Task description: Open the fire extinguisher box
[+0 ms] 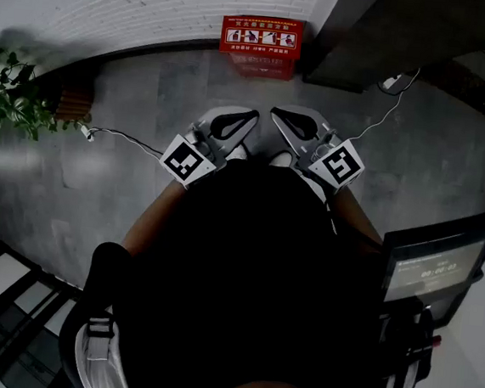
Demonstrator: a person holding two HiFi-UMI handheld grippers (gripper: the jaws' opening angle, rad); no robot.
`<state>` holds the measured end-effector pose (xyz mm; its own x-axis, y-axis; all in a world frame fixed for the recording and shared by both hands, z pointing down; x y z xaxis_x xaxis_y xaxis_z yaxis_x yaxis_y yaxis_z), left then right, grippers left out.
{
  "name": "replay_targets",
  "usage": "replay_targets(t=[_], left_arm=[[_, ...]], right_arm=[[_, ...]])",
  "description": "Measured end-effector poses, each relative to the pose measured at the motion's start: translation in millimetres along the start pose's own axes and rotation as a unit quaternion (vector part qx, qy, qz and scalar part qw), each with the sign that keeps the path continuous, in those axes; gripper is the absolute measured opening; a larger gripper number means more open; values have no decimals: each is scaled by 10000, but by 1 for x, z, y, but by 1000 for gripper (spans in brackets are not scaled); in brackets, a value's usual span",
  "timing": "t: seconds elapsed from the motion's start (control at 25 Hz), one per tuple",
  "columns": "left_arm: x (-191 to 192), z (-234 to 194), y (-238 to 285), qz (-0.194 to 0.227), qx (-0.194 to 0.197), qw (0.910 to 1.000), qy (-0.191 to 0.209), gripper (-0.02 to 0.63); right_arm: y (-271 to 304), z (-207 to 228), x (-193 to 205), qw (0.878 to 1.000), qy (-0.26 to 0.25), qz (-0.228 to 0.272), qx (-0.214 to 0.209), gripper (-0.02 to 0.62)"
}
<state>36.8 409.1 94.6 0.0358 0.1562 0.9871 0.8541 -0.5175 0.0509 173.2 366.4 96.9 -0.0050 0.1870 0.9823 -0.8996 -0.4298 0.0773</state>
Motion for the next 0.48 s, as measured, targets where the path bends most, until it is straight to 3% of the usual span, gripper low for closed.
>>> replay_targets(t=[0.48], left_arm=[[6,16,7,6,-107,9999,84,2]], right_arm=[[-8,3,5,9999,43,97,-88,11]])
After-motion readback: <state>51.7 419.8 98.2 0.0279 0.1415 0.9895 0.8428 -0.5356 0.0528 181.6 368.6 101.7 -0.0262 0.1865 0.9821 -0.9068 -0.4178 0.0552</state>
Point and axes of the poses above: the fingertips, and each gripper's own axes: y forward along the fingers, z to its right, x out of its underside, the point moved 7 cm from there along -y, backward along the fingers, and after that the axes turned 11 degrees about x, right-handed, at the moved point
